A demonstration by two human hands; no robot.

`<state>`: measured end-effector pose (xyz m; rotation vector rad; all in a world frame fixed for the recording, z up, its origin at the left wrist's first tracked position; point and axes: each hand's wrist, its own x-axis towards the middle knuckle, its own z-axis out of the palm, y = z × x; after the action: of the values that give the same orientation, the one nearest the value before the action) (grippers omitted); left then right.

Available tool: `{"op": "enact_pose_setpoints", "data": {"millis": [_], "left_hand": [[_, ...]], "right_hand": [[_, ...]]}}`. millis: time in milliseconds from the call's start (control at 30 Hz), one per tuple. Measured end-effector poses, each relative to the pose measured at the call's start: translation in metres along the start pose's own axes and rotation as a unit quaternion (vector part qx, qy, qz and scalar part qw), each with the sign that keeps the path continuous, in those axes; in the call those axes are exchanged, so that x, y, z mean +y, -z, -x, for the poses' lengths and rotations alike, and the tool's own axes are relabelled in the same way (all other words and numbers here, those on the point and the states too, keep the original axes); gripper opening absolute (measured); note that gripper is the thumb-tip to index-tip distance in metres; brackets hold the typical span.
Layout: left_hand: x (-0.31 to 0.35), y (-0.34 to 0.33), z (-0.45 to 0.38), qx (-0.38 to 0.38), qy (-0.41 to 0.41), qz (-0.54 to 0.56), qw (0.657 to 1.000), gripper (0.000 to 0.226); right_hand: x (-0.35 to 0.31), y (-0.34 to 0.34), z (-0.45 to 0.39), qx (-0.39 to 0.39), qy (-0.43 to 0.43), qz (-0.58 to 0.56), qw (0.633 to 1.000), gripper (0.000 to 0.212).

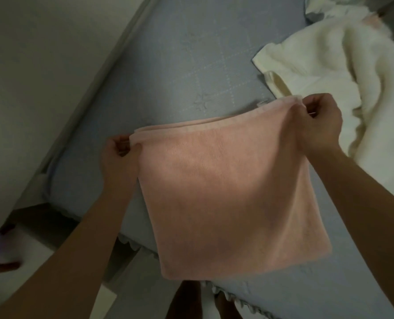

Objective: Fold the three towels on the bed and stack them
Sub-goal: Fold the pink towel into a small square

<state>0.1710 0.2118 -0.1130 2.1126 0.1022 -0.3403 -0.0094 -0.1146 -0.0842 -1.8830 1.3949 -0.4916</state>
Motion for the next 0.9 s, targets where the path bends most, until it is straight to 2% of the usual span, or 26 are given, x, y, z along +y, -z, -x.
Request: {"op": "enact_pose_setpoints", "data": {"millis": [167, 300, 433, 567, 733, 833, 900], "left_hand": [[0.003, -0.005, -0.012, -0.006, -0.002, -0.078, 0.997, 0.016], [0.017, 0.0, -0.022, -0.047, -0.033, -0.077, 0.995, 0.012], [0.028, -0.002, -0.028, -0.002, -0.053, -0.037, 0.998, 0.007], [0.029, -0.014, -0.031, 0.012, -0.024, -0.014, 1.0, 0.009], [0.035, -0.02, -0.035, 0.017, -0.081, -0.006, 0.997, 0.017], [0.031, -0.026, -0.043, 0.016, -0.061, -0.061, 0.996, 0.004], [0.029, -0.029, -0.043, -0.014, -0.04, -0.109, 0.993, 0.005]], "right_hand": [[0.014, -0.016, -0.011, -0.101, -0.053, 0.116, 0.987, 0.013], [0.008, -0.014, -0.014, -0.089, -0.039, 0.138, 0.986, 0.012], [0.005, -0.012, -0.017, -0.047, -0.04, 0.126, 0.99, 0.016], [0.007, -0.016, -0.011, -0.067, -0.033, 0.156, 0.985, 0.023], [0.0, -0.006, -0.012, 0.007, -0.009, 0.094, 0.996, 0.014], [0.003, -0.008, -0.013, -0.024, -0.027, 0.126, 0.991, 0.015], [0.007, -0.013, -0.009, -0.068, -0.019, 0.18, 0.981, 0.023]]}}
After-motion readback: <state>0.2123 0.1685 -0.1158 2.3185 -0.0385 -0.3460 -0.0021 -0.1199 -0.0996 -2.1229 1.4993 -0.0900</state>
